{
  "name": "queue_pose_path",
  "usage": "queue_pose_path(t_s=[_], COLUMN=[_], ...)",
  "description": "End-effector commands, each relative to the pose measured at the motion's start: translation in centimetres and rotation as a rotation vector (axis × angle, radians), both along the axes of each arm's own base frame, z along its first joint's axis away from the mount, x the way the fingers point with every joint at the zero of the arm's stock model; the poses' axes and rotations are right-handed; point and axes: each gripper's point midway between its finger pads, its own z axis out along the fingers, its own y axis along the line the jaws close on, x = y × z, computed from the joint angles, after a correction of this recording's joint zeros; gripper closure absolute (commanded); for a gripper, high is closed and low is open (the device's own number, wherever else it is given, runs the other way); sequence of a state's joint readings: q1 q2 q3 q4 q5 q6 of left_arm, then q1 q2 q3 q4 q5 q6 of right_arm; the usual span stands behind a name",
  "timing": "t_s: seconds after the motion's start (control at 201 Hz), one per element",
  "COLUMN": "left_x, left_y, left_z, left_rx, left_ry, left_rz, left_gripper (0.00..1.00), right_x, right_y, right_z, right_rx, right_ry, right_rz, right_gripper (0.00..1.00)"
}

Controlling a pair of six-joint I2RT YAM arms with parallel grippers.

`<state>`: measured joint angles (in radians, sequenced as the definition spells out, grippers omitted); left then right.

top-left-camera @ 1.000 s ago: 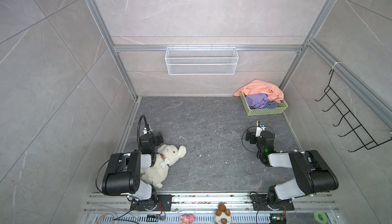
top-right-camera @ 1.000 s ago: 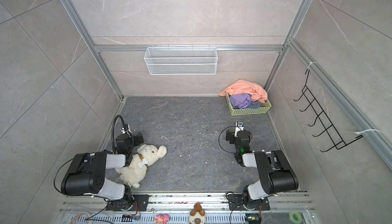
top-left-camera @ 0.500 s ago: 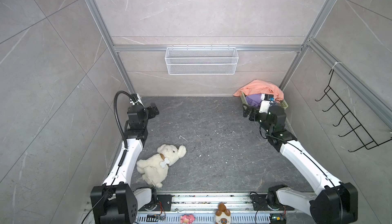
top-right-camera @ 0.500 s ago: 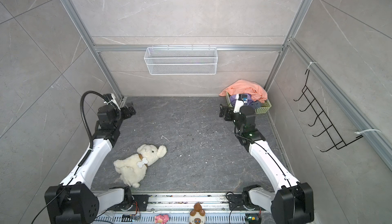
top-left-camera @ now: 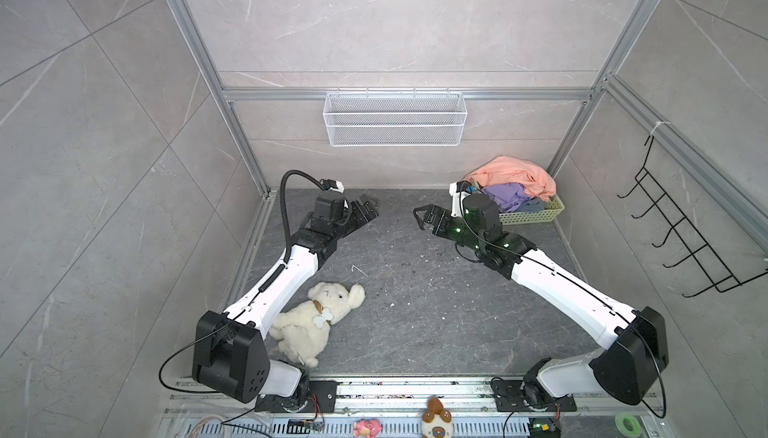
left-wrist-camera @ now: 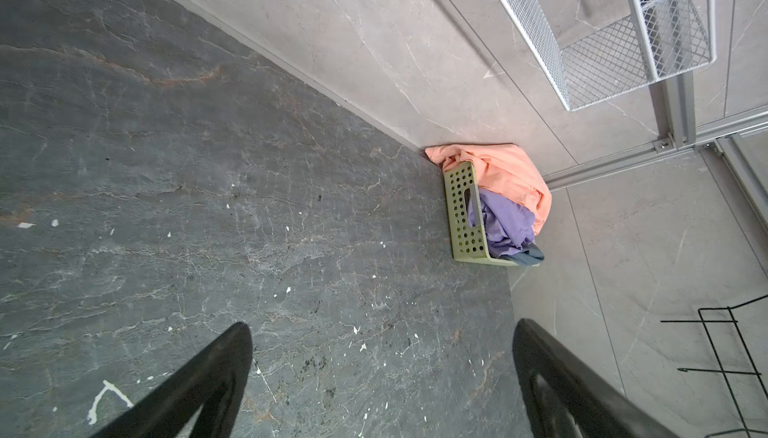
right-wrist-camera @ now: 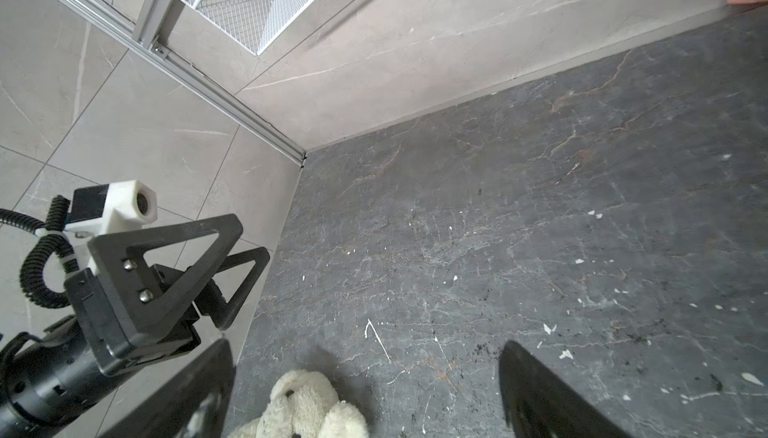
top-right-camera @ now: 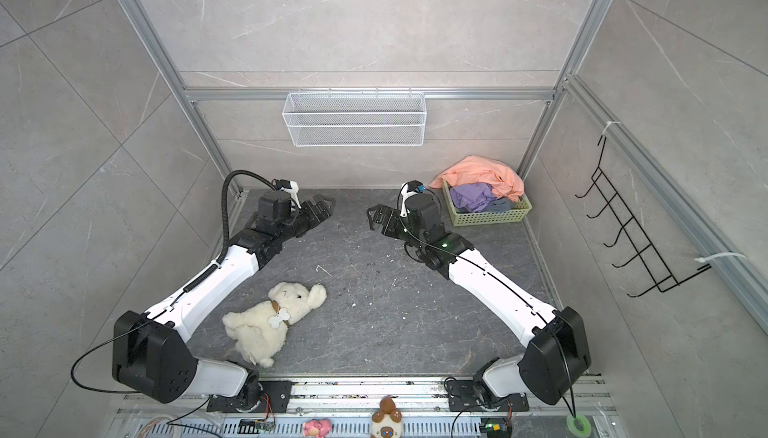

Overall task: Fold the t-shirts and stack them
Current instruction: 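Reach the right gripper into the basket while the left arm moves forward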

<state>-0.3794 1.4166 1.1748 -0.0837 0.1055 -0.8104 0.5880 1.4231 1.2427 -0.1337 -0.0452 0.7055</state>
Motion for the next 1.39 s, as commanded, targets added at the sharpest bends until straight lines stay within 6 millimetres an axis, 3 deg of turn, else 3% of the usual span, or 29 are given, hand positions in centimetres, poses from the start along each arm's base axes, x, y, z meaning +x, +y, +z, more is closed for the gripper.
queue_pose_path(t_s=[0.0, 0.06, 0.114, 0.239, 0.408, 0.612, 0.791, 1.0, 1.224, 1.339, 1.389], left_x=[1.0, 1.5, 2.2, 4.0, 4.6, 4.7, 4.7, 4.8, 5.0, 5.3, 5.4], left_y=[-0.9, -0.8, -1.7, -4.3, -7.7, -12.4, -15.3, -15.7, -15.6, -15.5, -15.4], left_z=[3.2, 2.6, 2.9, 2.3, 2.5, 2.4, 0.2, -1.4, -1.7, -1.7, -1.6], left_rx=[-0.124, -0.128, -0.116, -0.1, 0.035, 0.213, 0.31, 0.347, 0.376, 0.382, 0.382], left_ry=[-0.1, -0.069, -0.078, -0.028, -0.112, -0.173, -0.131, -0.101, -0.091, -0.09, -0.091], left_rz=[-0.031, -0.019, -0.066, -0.181, -0.295, -0.437, -0.516, -0.506, -0.498, -0.488, -0.482], left_gripper=[0.0, 0.0, 0.0, 0.0, 0.0, 0.0, 0.0, 0.0, 0.0, 0.0, 0.0], right_x=[0.1, 0.6, 1.6, 5.2, 9.9, 14.8, 17.7, 20.8, 23.8, 24.9, 25.0], right_y=[-1.3, -1.5, -2.9, -8.5, -15.8, -22.7, -27.1, -29.8, -30.9, -30.7, -30.8], right_z=[4.0, 3.7, 2.6, 0.3, -0.5, -5.0, -8.5, -11.9, -14.3, -15.2, -15.7], right_rx=[0.015, -0.017, -0.092, -0.177, -0.308, -0.354, -0.361, -0.386, -0.358, -0.353, -0.351], right_ry=[-0.049, -0.025, 0.035, 0.131, 0.1, 0.199, 0.266, 0.296, 0.318, 0.345, 0.378], right_rz=[-0.069, -0.091, -0.175, -0.384, -0.59, -0.68, -0.704, -0.705, -0.675, -0.656, -0.662], right_gripper=[0.01, 0.01, 0.01, 0.01, 0.0, 0.01, 0.05, 0.09, 0.21, 0.43, 0.62])
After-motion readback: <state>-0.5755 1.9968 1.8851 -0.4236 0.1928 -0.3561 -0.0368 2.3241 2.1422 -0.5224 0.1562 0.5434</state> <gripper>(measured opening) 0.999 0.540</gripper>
